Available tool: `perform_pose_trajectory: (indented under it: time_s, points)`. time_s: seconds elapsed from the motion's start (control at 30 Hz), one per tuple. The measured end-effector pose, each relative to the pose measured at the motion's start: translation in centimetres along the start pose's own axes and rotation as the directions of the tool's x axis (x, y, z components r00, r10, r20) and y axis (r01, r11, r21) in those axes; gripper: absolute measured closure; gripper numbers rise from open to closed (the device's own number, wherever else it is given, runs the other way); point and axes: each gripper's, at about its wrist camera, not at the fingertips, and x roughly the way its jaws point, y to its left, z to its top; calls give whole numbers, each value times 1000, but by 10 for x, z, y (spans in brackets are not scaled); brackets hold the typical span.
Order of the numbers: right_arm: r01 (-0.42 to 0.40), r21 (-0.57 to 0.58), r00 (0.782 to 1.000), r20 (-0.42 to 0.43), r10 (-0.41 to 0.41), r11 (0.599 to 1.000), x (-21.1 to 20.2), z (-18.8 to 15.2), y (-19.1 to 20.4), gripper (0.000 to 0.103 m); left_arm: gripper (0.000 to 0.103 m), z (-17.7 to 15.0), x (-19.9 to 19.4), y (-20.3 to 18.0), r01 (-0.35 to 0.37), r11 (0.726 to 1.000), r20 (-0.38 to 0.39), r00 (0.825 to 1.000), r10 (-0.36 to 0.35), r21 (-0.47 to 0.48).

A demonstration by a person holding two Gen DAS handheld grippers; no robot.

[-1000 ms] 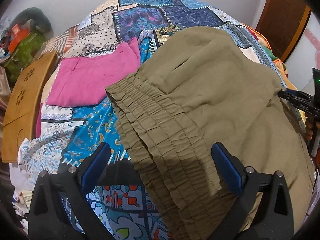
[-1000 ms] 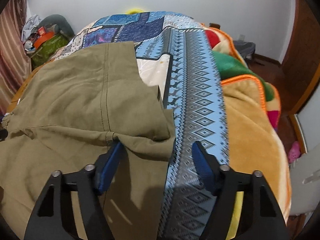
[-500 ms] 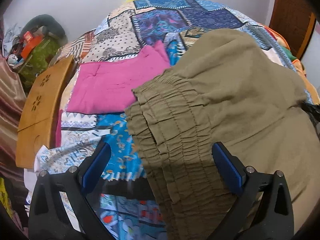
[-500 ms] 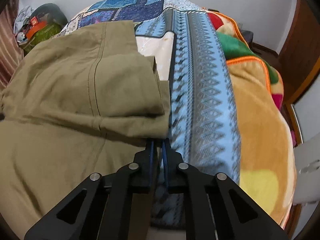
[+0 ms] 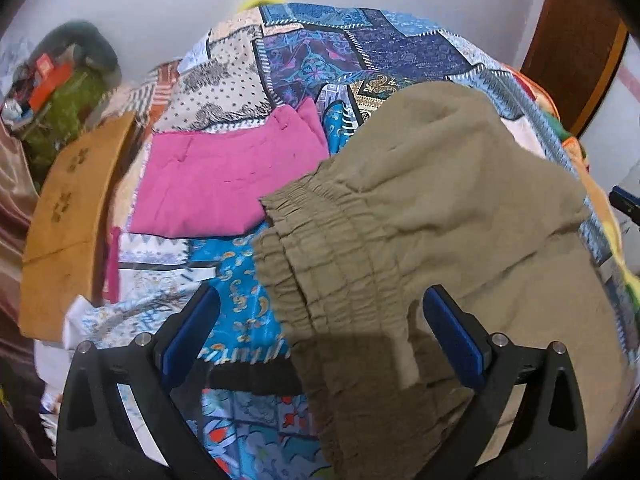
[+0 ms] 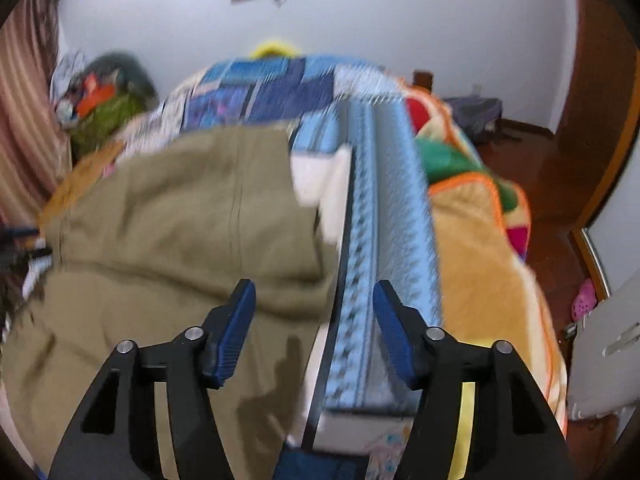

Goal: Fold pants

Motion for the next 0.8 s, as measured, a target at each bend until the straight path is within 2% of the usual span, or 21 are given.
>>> perform_pose_trajectory:
  time_s: [0.13, 0.3, 0.33, 0.4, 0.47, 0.5, 0.53, 0.6, 0.7, 0.8]
  points:
    - [-30, 38, 999, -24, 31, 999, 28, 16, -8, 46, 0, 4, 25, 2, 55, 997, -59, 997, -58, -50]
    - [-101, 24, 986, -129, 103, 995, 82, 20, 2, 46, 0, 1, 43, -1, 137, 986, -103, 984, -146, -93]
    - [-108, 30, 984, -140, 111, 994, 84, 14, 7, 54, 0, 1, 44, -3, 147, 985, -103, 982, -156, -94]
    - [-138, 25, 974, -180, 140, 990, 93, 7, 12, 73, 3, 2, 44, -4, 143, 986, -97, 984, -151, -84]
    - [-106, -9, 982, -160, 103, 994, 92, 3, 17, 79, 9, 3, 40, -8, 117, 991, -76, 990, -122, -66]
    - [-103, -23, 983, -154, 98, 994, 92, 1, 19, 83, 15, 4, 38, -9, 91, 994, -63, 994, -94, -57]
    - [-95, -39, 984, -155, 88, 995, 92, -1, 21, 85, 23, 5, 35, -10, 54, 998, -48, 997, -56, -45]
    - [-61, -88, 988, -145, 48, 994, 91, -5, 28, 87, 31, 7, 28, -10, 9, 999, -27, 1000, -11, -46]
    - [1, -131, 991, -136, -18, 991, 90, -9, 35, 89, 34, 8, 24, -1, 16, 997, -27, 999, -18, -80]
    - [16, -113, 989, -146, -33, 993, 84, -14, 32, 89, 33, 4, 27, -2, 34, 996, -46, 998, -38, -83]
